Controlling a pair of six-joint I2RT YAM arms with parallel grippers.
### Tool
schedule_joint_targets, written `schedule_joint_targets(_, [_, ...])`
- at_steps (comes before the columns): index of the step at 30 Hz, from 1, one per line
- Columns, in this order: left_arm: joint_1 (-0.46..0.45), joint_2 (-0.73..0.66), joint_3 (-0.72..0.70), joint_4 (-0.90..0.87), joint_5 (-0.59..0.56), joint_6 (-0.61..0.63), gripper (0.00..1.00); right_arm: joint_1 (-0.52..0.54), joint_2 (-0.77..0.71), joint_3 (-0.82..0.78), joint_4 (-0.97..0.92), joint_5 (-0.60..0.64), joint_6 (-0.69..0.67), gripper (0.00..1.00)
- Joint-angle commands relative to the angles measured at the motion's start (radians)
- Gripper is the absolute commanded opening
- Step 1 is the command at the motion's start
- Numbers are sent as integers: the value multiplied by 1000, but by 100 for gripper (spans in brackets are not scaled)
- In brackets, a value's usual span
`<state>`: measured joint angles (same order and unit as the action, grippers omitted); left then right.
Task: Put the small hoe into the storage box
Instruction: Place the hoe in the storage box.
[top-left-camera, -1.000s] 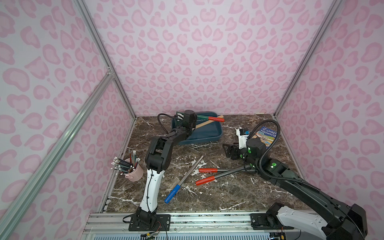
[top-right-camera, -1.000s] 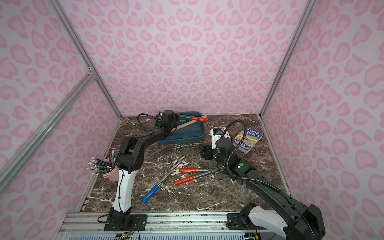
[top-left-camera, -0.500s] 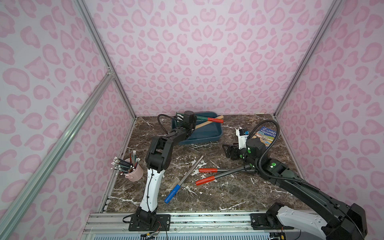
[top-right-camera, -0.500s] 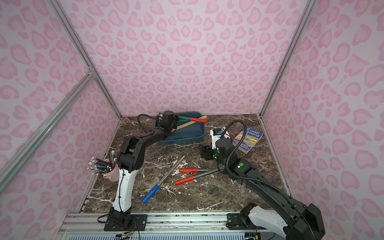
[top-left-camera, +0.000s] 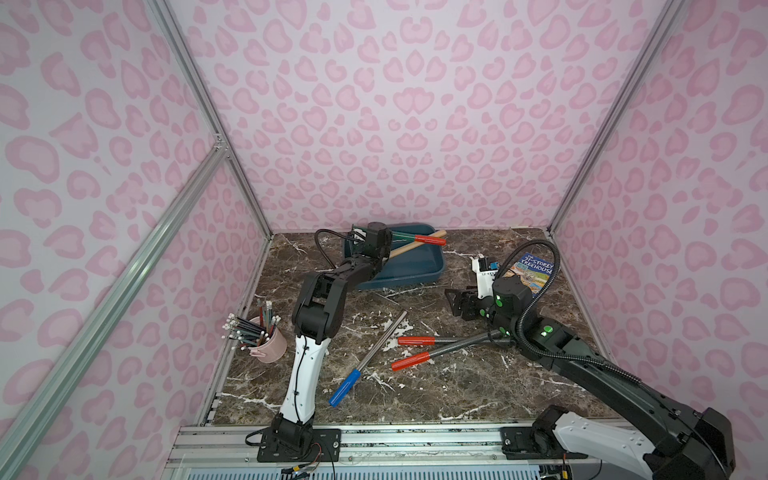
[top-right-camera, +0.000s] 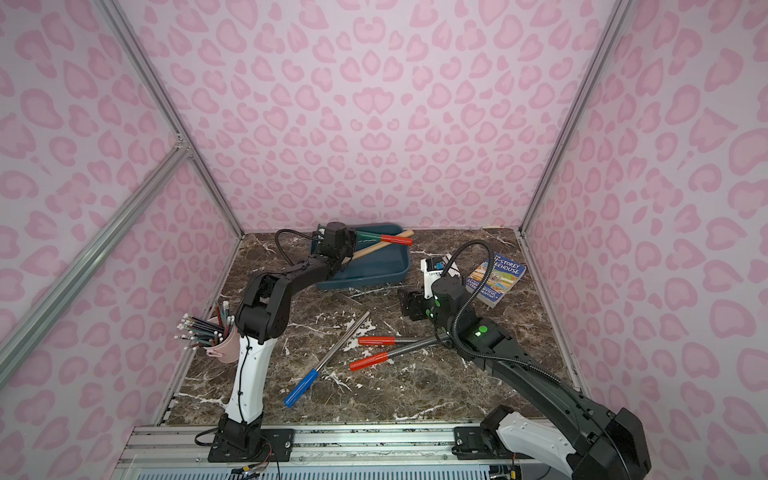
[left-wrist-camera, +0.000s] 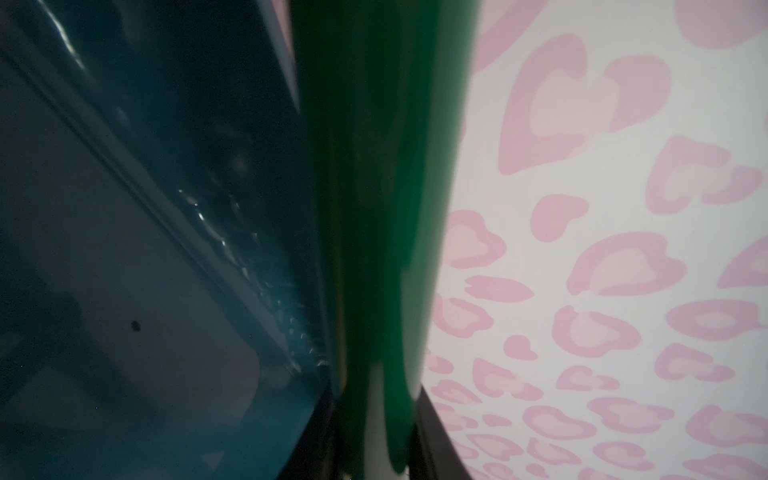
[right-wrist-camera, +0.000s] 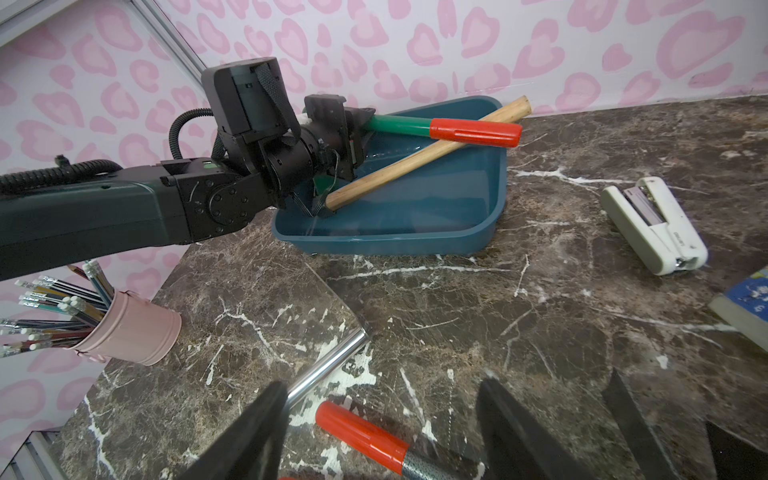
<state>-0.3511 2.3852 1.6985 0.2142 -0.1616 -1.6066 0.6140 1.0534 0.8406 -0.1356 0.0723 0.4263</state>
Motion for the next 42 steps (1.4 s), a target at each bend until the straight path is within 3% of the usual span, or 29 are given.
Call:
schedule_joint_targets(1, [8,13,5,42,8,-33,29,0,-7,-8,28,4,-6,76])
schedule_joint_targets(5, [9,12,1,44,2,-27,36,-1,-10,-13,29,1,-1,76])
schedule_joint_targets(8, [11,13,-5,46,7,-39,36,-1,-13,-14,27,3,-2,76])
schedule_joint_targets(12, [13,11,-6,50,10,-42,57,-2,-16,-16,26,4,-2,75])
schedule_joint_targets(21, [13,-21,-41,78,16,-34,63,-1,-21,-23,26,1,4,75])
schedule_joint_targets(33, [10,-179,-198,129,23,23,68,-1,-11,-30,41,-17,11,77])
schedule_joint_targets(36, [8,-206,-220,135,50,62,68,-1,-17,-32,42,-19,7,79])
schedule_joint_targets(38, [4,-235,-242,134,70,101,68,0,-23,-35,41,-16,7,85])
schedule_joint_targets(42, [-1,-294,-258,83,99,233,68,-2,-27,-49,43,-24,3,90])
